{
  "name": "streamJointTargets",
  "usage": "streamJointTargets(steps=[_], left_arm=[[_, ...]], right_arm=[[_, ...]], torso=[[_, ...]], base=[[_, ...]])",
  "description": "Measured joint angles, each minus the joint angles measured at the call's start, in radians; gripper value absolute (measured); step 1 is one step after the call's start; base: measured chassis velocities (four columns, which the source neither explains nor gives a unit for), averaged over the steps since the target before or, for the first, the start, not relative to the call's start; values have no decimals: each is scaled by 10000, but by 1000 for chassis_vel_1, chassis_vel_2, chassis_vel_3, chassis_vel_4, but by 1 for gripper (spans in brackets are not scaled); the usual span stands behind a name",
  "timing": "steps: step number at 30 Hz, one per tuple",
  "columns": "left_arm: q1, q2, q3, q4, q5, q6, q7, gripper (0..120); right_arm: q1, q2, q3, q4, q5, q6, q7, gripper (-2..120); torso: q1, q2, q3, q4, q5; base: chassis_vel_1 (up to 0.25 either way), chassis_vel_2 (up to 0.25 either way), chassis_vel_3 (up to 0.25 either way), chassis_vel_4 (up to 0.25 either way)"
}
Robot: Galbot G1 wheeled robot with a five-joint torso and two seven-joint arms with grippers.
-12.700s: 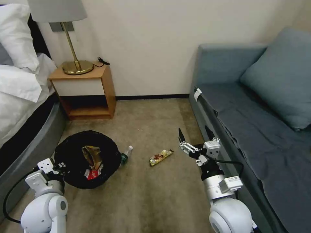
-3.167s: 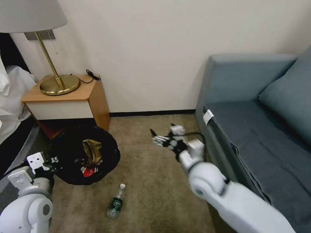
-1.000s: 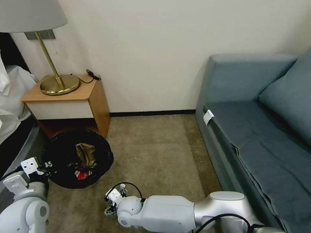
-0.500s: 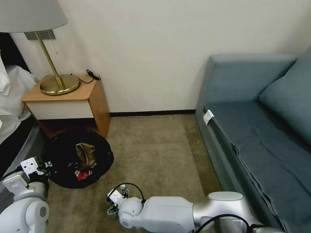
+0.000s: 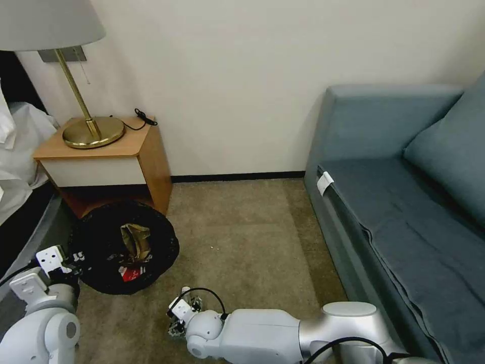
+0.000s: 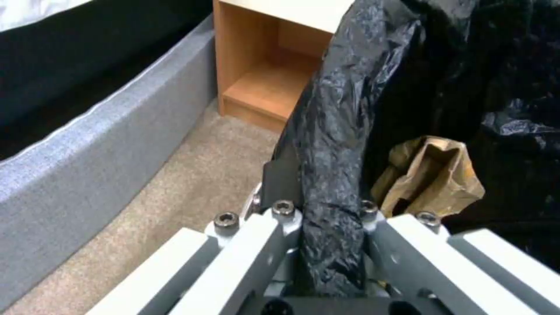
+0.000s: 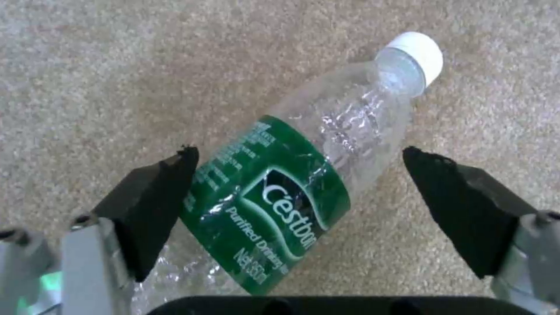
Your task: Pick up the trash bin, then pick up the garbage on the floor and place it into the trash bin.
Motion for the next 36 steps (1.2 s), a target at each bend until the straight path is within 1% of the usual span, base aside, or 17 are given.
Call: streamJointTargets(steps=[2,3,7,11,17,21,22,26,27,32,33,36], left_arm=[[14,0,1,-1,2,-6,8,3],[14,0,1,-1,2,-6,8,3],[42,7,-4,-69,5,-13,17,3],[72,5,-8,-130,3,-26,23,3],[87,3,-13,-140,3,-54,29,3],[91,1,-4,-159,2,-63,34,3],[91,1,-4,-159,2,-63,34,3],[96,0,20,-168,5,-69,45,3],[96,0,20,-168,5,-69,45,3],[104,-2,29,-168,20,-78,62,3],[104,-2,29,-168,20,-78,62,3],[104,16,33,-168,15,-78,69,3]], right_arm=[[0,-8,-6,-26,-18,6,-18,85],[0,-8,-6,-26,-18,6,-18,85],[-1,-84,-61,-73,-55,26,-33,65],[-10,-157,-107,-103,-102,82,-40,61],[-26,-245,-153,-127,-165,135,-124,61],[-27,-360,-194,-94,-204,161,-188,48],[-27,-360,-194,-94,-204,161,-188,48],[-6,-476,-232,-22,-261,187,-256,29],[-6,-476,-232,-22,-261,187,-256,29],[127,-732,-153,245,-306,256,-277,18],[127,-732,-153,245,-306,256,-277,18],[431,-1120,-10,834,-223,256,-178,16]], torso=[[0,0,0,0,0],[0,0,0,0,0],[0,0,0,0,0],[0,0,0,0,0],[0,0,0,0,1],[0,1,0,0,1],[0,1,0,0,1],[0,1,-1,0,3],[0,1,-1,0,3],[0,0,0,0,-2],[0,0,0,0,-2],[0,0,0,0,0]], base=[[0,0,0,0],[0,0,0,0],[0,0,0,0],[0,0,0,0],[0,0,0,0],[0,0,0,0],[0,0,0,0],[0,0,0,0],[0,0,0,0],[0,0,0,0],[0,0,0,0],[0,0,0,0]])
